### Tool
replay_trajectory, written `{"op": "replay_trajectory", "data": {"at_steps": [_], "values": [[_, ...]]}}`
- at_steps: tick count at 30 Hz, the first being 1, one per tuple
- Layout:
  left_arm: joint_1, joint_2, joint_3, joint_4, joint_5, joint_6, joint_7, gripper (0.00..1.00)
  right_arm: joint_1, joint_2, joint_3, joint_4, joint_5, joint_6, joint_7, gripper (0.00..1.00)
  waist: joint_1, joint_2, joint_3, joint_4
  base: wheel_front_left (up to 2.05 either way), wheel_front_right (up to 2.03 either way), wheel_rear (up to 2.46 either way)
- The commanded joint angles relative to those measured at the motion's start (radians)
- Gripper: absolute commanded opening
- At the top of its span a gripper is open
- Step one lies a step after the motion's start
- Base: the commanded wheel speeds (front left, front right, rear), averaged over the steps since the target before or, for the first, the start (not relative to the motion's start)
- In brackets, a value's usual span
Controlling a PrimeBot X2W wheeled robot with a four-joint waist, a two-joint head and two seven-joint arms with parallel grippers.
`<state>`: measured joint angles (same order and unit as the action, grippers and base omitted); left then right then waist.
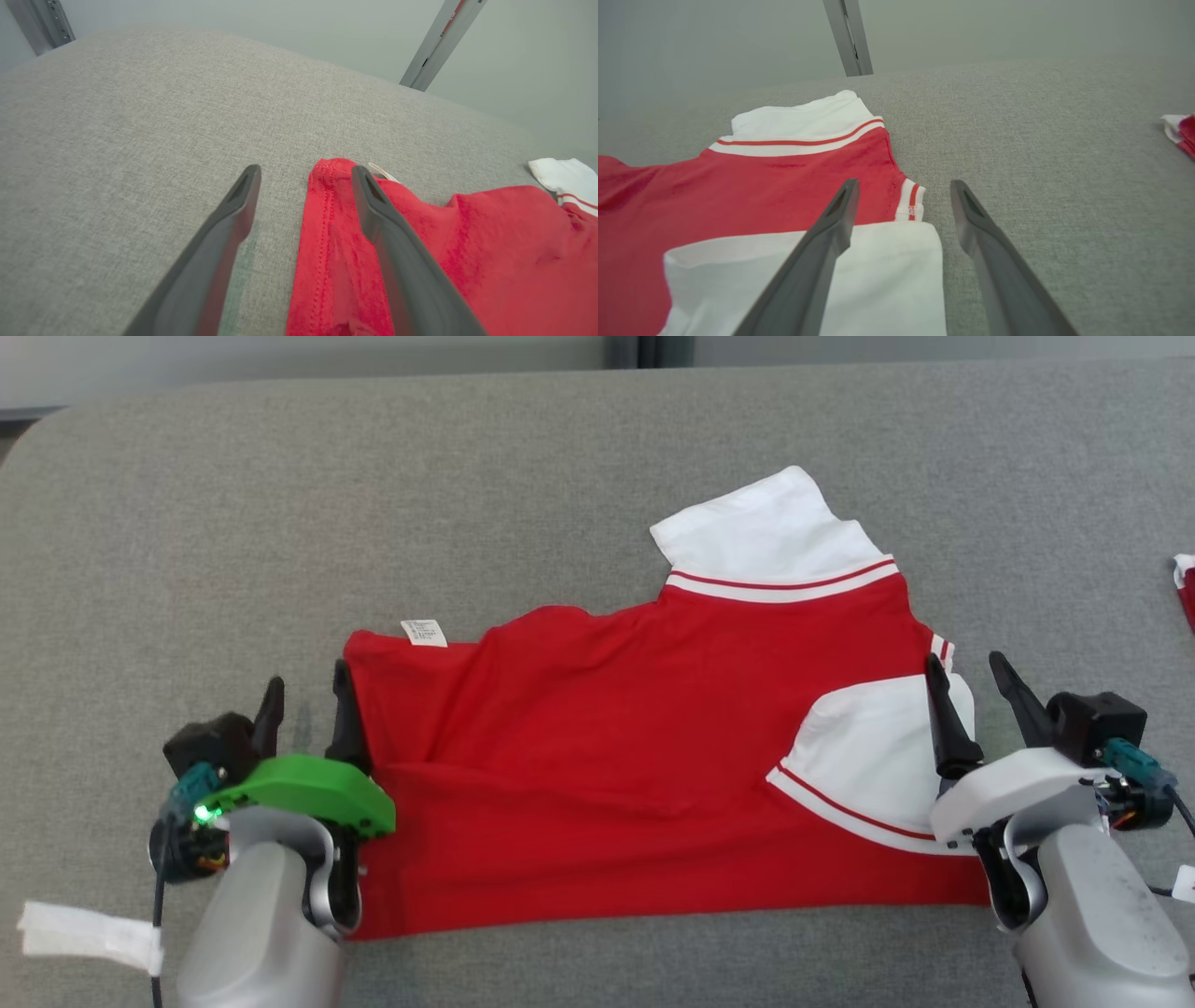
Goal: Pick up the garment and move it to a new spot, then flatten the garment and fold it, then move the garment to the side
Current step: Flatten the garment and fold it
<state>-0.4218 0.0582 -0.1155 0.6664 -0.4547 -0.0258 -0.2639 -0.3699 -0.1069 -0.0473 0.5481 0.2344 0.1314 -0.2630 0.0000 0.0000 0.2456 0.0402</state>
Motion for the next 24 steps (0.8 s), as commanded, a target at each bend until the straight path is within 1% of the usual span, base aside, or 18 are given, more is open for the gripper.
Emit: {"op": "replay_trajectory", "data": {"at_steps": [1,6,9,11,12,13,14,19,22,24], "values": [[-0.06,0.018,0.004,0.034,0.019,-0.011,0.0,1.0,-0.024,-0.004,0.009,0.005,-0.009,-0.002,-0.002,1.0,0.0,0.0,0.059,-0.019,0.0,0.0,0.0],[-0.184,0.027,-0.019,0.188,0.045,-0.032,0.0,1.0,-0.084,-0.013,0.045,0.018,-0.017,-0.002,-0.002,1.0,0.0,0.0,0.099,-0.03,0.0,0.0,0.0],[-0.223,0.025,-0.033,0.269,0.05,-0.046,0.0,1.0,-0.113,-0.021,0.063,0.028,-0.017,-0.002,-0.002,1.0,0.0,0.0,0.113,-0.033,0.0,0.0,0.0],[-0.245,0.025,-0.033,0.306,0.048,-0.046,0.002,1.0,-0.131,-0.026,0.075,0.035,-0.022,-0.002,-0.002,1.0,0.0,0.0,0.119,-0.033,0.0,0.0,0.0],[-0.253,0.027,-0.04,0.329,0.06,-0.045,0.002,0.59,-0.146,-0.031,0.083,0.042,-0.025,-0.002,-0.002,1.0,0.0,0.0,0.122,-0.032,0.0,0.0,0.0],[-0.258,0.026,-0.042,0.341,0.061,-0.046,0.002,0.4,-0.158,-0.034,0.088,0.048,-0.026,-0.002,-0.002,1.0,0.0,0.0,0.125,-0.031,0.0,0.0,0.0],[-0.264,0.025,-0.049,0.351,0.069,-0.049,0.002,0.0,-0.174,-0.041,0.095,0.058,-0.029,-0.002,-0.002,1.0,0.0,0.0,0.128,-0.028,0.0,0.0,0.0],[-0.295,0.019,-0.073,0.383,0.082,-0.059,0.005,0.0,-0.267,-0.077,0.128,0.12,-0.042,-0.002,0.014,1.0,0.0,0.0,0.14,-0.005,0.0,0.0,0.0],[-0.325,0.018,-0.07,0.338,0.094,-0.057,0.001,0.0,-0.361,-0.107,0.133,0.176,-0.049,-0.002,0.049,1.0,0.0,0.0,0.156,0.026,0.0,0.0,0.0],[-0.333,0.012,-0.064,0.291,0.099,-0.053,0.0,0.0,-0.421,-0.115,0.136,0.21,-0.051,-0.002,0.072,1.0,0.0,0.0,0.166,0.05,0.0,0.0,0.0]]}}
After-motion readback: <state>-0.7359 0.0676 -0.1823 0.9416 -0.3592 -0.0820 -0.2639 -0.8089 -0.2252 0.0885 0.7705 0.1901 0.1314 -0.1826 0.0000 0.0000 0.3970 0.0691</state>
